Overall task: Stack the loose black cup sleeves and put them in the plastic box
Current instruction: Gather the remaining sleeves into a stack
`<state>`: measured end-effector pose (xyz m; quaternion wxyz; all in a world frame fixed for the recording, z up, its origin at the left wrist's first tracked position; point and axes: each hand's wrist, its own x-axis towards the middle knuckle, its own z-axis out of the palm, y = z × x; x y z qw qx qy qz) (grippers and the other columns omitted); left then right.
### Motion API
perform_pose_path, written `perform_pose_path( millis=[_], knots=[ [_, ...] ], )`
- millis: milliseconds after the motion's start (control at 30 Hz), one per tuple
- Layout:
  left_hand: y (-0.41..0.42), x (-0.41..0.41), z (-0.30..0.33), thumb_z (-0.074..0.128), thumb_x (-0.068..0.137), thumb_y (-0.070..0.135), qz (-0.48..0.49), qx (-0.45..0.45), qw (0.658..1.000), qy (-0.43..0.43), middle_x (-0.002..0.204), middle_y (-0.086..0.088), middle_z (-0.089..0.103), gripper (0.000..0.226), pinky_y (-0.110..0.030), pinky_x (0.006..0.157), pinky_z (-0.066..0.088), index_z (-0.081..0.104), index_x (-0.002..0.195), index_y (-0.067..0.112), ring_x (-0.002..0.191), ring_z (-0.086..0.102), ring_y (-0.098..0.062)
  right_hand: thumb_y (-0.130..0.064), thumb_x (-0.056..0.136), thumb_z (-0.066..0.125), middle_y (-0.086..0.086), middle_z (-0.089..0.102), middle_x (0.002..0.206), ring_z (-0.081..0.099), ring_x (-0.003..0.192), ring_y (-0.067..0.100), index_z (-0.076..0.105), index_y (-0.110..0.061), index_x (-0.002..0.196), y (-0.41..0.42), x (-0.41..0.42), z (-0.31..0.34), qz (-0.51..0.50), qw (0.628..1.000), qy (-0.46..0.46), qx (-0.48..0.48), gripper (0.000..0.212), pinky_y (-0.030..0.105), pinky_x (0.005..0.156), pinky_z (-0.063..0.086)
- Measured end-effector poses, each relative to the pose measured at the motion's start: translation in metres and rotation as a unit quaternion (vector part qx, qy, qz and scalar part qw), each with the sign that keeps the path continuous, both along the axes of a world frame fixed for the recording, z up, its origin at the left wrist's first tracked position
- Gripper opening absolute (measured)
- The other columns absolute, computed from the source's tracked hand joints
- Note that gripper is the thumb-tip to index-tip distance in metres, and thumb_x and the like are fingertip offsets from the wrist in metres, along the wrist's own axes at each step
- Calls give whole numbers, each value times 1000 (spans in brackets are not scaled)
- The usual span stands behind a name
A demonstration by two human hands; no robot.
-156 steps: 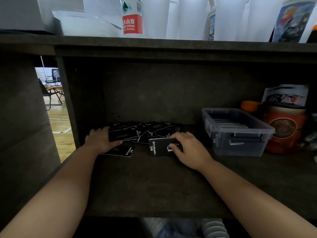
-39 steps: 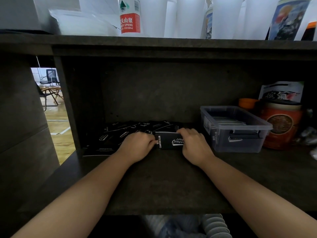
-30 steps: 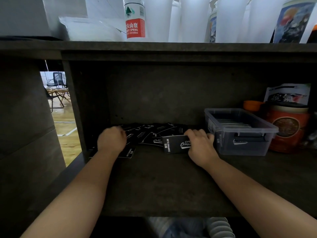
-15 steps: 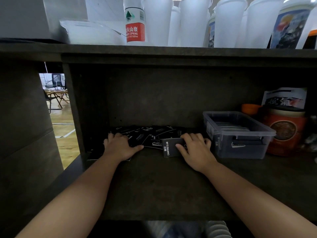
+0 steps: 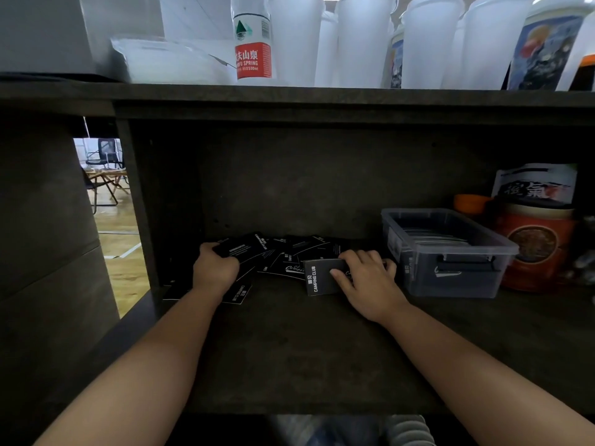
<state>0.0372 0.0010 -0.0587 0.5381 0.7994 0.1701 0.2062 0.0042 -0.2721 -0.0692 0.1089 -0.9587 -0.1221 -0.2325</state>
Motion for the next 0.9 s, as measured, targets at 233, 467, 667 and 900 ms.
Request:
perform_pose_path(
  millis=[233,467,667,900],
  knots=[
    [2,6,-4,52,96,18,12,30,998,-48,120,-7,65,28,-29,87,45,67,118,15,108,59,-24,-52,99,30,-5,51,129,37,124,17,44,-30,127,0,-1,0,1,1000,6,5,39,48,105,25],
    [-9,-9,9,70,87,18,-208,7,963,-170,82,8,71,5,-13,69,48,71,85,23,75,64,1,-42,103,25,-5,55,119,41,118,16,50,-28,122,0,-2,3,16,999,5,44,34,44,101,26],
    [-24,-12,1,81,75,29,-245,201,935,-157,74,18,70,9,-15,69,47,73,77,32,73,64,5,-39,103,27,-8,58,111,44,111,12,54,-29,116,-1,-2,4,28,997,-9,76,31,38,95,26],
    [-53,-23,0,74,84,19,-254,252,921,-156,112,12,63,48,-11,73,51,56,127,31,73,63,5,-31,98,42,-8,54,121,41,117,12,47,-30,127,-1,-4,6,29,998,7,56,29,41,101,27]
  ],
)
